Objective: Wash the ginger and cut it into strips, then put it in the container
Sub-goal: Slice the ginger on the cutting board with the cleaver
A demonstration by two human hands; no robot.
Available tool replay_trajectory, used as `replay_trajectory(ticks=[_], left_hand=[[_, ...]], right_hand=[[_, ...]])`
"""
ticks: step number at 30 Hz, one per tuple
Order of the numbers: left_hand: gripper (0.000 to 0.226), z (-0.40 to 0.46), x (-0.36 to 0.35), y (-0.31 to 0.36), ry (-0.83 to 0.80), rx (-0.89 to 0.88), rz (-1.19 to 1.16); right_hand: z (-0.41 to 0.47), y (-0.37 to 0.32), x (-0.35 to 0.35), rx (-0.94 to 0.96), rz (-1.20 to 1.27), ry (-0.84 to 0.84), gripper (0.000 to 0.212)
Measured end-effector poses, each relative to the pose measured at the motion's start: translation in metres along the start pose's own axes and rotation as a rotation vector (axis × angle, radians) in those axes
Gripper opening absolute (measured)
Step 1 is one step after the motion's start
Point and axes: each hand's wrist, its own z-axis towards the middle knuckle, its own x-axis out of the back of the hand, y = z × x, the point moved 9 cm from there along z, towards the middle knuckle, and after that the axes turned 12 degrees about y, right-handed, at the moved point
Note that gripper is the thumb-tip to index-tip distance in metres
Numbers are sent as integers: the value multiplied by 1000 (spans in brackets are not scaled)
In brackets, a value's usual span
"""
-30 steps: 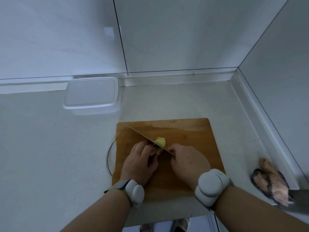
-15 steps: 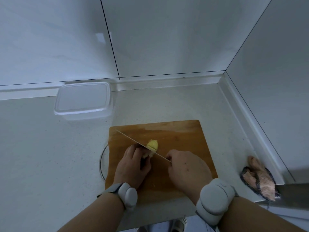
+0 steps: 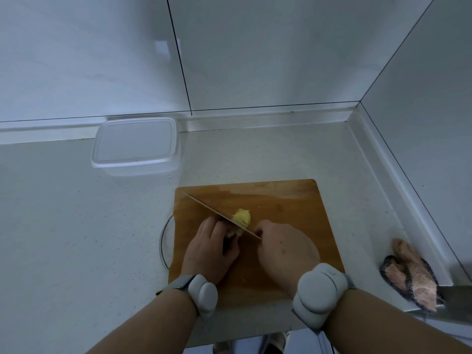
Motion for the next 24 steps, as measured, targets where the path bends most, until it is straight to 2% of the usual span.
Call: replay_trajectory(ticks=[13,19,24], left_hand=[[19,-1,2,-2,-18,64,-96],[14,-1,3,2,8,1,-39],[19,-4,1,-2,-5,25,-25]], right_hand=[[8,-5,-1,23,30,6,28],[-3,7,3,1,13,17,21],[-15,6,12,37,20,56,18]])
